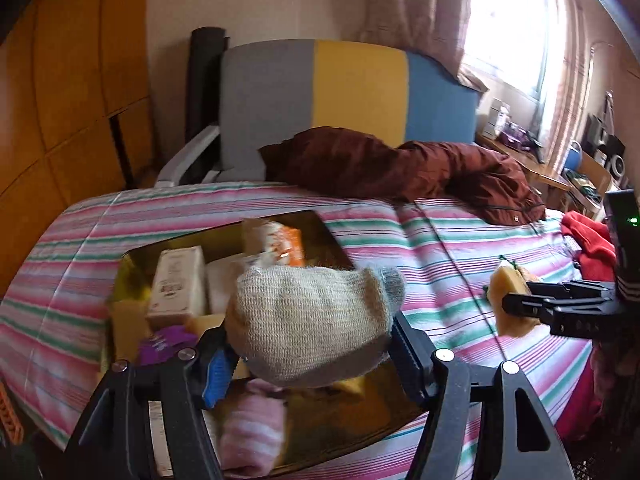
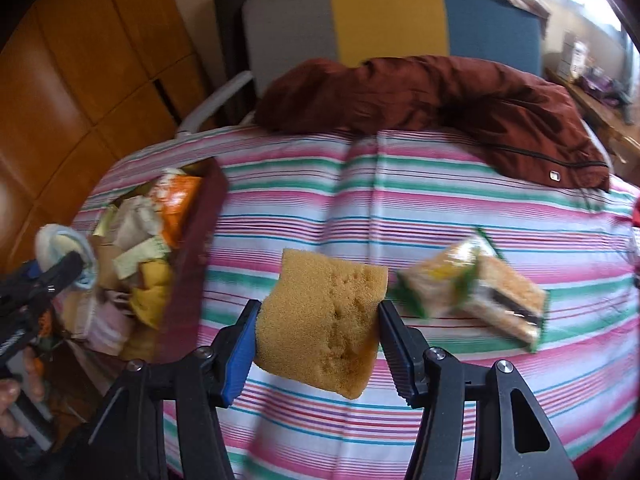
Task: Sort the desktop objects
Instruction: 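Carry the yellow sponge and white sock over the gold tray, then release the sponge and sock into the tray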
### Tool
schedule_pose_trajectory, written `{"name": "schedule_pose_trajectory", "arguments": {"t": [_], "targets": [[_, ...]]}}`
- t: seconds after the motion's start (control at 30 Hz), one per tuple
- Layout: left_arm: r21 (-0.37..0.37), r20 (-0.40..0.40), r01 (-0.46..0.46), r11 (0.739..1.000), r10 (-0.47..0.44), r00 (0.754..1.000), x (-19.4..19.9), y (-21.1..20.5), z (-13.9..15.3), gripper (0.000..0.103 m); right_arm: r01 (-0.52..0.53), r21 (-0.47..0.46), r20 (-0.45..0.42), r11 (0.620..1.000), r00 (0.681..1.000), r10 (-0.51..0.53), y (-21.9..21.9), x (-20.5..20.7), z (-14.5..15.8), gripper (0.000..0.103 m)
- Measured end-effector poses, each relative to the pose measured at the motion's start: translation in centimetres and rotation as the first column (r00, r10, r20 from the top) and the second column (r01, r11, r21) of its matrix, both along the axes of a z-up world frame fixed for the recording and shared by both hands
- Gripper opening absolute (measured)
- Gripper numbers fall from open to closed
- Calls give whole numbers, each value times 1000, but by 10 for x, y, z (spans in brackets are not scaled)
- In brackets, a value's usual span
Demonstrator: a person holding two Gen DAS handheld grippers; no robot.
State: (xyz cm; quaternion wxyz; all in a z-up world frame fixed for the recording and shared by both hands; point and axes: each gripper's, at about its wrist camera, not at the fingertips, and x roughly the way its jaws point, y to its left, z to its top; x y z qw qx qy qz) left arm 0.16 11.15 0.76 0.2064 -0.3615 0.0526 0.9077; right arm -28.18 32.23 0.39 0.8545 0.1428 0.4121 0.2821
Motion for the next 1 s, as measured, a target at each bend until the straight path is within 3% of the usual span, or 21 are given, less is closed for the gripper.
{"name": "schedule_pose_trajectory", "arguments": {"t": [0.4,0.7,0.8,0.83,1.0], "targets": [[44,55,-125,991,123,991,-33,-58,-10,68,-199,97,94,975,977,190,105,-21,53,58],[108,136,-125,986,110,985,-62,-74,-17,69,-182,168,64,969,983,173,133,6,63,62],[144,193,-121,982,92,977,-66,-76,-25,76,-165,197,40,966,986,161,143,21,60,64],[151,198,-124,981,93,976,-66,-77,-27,82,-164,205,29,965,986,161,145,23,60,65],[152,180,-121,981,93,979,-64,-80,-28,83,-172,218,21,961,985,171,151,24,56,77]]}}
